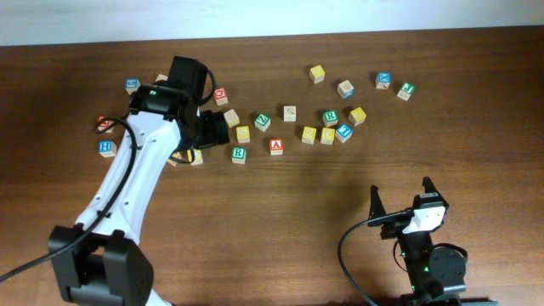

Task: Spell out ICRA
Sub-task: 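Move the left gripper over the red-bordered I block, then lower the left gripper and grasp the red I block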

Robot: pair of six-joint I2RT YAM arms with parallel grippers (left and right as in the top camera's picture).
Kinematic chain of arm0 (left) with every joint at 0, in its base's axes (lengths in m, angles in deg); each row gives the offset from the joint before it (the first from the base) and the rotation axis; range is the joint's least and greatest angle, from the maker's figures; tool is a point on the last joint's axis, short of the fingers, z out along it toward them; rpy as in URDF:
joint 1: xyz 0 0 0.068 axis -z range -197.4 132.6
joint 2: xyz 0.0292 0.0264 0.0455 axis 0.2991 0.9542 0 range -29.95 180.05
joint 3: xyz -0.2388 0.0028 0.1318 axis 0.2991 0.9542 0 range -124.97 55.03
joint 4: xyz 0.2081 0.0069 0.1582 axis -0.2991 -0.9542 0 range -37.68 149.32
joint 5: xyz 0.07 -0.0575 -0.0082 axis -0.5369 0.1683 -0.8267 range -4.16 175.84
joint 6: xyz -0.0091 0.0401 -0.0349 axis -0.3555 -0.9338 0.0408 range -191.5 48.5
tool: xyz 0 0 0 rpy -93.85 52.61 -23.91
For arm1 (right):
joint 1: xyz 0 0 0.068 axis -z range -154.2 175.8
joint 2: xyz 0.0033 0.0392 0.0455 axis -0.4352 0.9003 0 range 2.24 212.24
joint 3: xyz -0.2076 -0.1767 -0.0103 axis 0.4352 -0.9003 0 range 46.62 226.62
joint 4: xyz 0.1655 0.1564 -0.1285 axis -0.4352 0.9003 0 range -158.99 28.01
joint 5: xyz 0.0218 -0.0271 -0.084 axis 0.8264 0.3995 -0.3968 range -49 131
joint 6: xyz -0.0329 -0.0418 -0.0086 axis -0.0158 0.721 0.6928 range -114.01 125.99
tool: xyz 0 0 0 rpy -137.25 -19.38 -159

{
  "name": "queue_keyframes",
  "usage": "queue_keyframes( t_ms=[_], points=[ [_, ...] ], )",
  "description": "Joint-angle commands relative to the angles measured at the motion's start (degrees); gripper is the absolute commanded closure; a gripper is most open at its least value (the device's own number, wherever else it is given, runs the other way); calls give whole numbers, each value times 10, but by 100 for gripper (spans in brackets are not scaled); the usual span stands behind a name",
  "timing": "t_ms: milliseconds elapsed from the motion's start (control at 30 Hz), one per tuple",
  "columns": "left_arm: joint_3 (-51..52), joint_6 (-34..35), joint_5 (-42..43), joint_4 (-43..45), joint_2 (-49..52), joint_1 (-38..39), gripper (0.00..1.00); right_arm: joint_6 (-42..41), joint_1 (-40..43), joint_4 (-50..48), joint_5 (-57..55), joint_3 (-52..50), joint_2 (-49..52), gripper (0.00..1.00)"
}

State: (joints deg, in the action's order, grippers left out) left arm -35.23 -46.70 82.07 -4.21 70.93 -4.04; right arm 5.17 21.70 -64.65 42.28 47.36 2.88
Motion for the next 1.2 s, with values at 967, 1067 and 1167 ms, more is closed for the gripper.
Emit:
queue_keyframes(
  t_ms=[967, 1067, 1167],
  points=[
    [-4, 116, -68, 253, 220, -1, 40, 2, 4, 2, -7, -4, -4, 2],
    [-4, 116, -68, 254, 221, 0, 40, 2, 4, 2, -7, -4, -4, 2],
    [-4, 116, -72, 256, 222, 0, 43, 2, 4, 2, -7, -4, -4, 2]
  ],
)
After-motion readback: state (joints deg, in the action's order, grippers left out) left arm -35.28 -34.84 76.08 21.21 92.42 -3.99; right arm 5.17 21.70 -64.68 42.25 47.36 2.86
